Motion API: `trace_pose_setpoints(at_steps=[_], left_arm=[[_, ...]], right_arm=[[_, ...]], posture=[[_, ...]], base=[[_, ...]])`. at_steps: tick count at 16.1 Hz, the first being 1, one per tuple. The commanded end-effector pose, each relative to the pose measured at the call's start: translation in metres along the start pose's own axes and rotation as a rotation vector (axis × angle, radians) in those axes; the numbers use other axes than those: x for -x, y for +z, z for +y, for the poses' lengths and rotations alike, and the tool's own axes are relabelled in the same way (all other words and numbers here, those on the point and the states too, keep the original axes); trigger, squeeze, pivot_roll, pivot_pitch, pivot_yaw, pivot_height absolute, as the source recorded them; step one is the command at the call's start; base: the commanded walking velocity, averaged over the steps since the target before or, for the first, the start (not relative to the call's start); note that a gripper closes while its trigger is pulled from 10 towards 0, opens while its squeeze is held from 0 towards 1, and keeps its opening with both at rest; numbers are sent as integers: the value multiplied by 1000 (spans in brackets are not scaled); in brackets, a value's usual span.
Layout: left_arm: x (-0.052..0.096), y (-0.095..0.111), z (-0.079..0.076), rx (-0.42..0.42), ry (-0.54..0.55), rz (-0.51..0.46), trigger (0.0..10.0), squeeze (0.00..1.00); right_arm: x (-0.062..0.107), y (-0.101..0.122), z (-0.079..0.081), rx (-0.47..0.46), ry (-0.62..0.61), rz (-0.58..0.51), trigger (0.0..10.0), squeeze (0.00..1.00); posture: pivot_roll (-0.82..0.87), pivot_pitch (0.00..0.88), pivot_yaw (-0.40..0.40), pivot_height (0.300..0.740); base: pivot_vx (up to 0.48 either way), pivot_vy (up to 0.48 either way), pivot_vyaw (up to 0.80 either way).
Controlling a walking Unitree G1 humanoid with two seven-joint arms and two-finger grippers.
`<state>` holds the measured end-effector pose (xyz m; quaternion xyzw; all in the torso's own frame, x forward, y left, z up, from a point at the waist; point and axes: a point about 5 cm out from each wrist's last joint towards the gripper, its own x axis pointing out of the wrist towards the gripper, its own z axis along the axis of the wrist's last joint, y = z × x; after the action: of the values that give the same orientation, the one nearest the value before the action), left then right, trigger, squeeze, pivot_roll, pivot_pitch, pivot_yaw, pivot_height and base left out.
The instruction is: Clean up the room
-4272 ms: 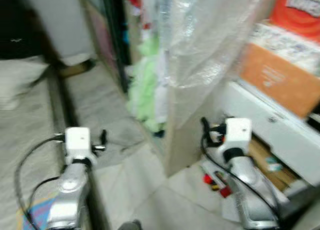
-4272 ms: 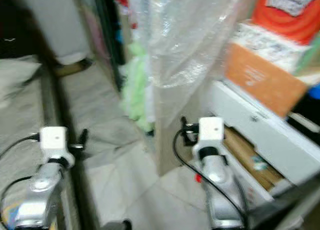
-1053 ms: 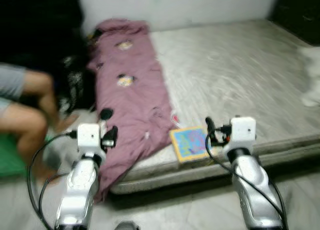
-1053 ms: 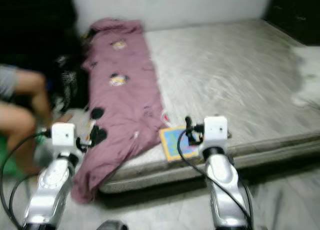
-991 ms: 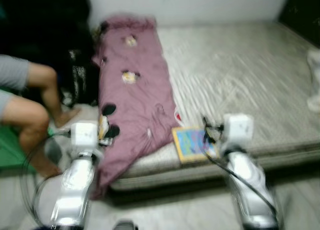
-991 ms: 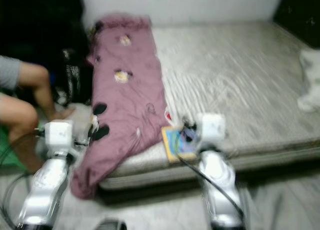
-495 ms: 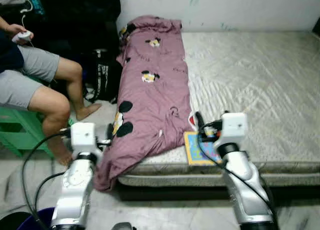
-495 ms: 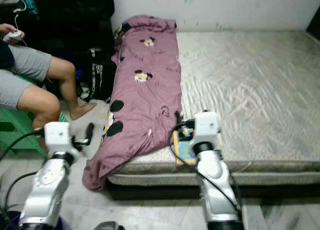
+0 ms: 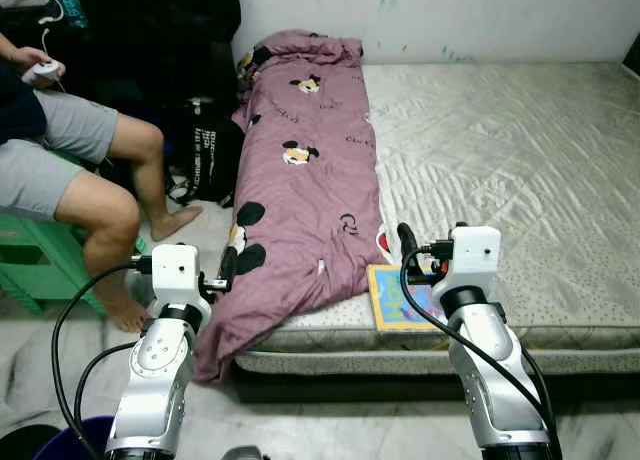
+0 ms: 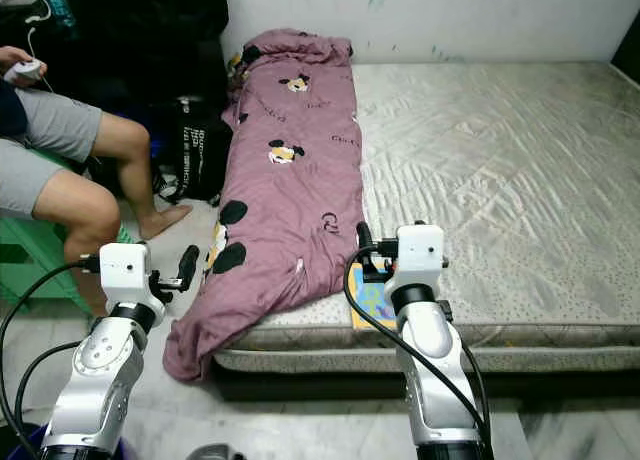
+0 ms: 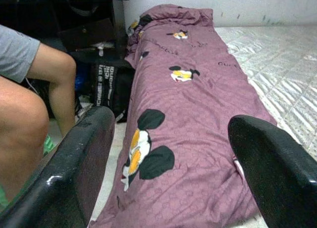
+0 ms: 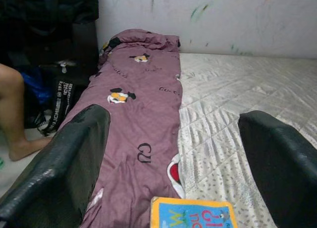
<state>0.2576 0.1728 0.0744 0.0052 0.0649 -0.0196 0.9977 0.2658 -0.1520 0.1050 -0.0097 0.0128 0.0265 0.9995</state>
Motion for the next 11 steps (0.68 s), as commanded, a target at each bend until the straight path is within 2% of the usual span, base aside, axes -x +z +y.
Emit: trace_pose_setpoints(at_steps=[1, 9, 11], left_arm=[[-1, 5, 1, 1, -3, -20, 10000, 0], [-1, 5, 1, 2, -7, -15, 10000, 0], [-2, 5, 1, 2, 1, -13, 10000, 0]], right_arm=[[-3, 3, 4, -5, 17, -12, 10000, 0], [-5, 3, 5, -10, 21, -16, 10000, 0], [-6, 3, 5, -13, 21, -16, 10000, 0]], posture=[[17, 0, -9, 740], [19, 0, -10, 740], [19, 0, -11, 740]], base=[[259, 0, 0], [277, 0, 0], [0, 0, 0]])
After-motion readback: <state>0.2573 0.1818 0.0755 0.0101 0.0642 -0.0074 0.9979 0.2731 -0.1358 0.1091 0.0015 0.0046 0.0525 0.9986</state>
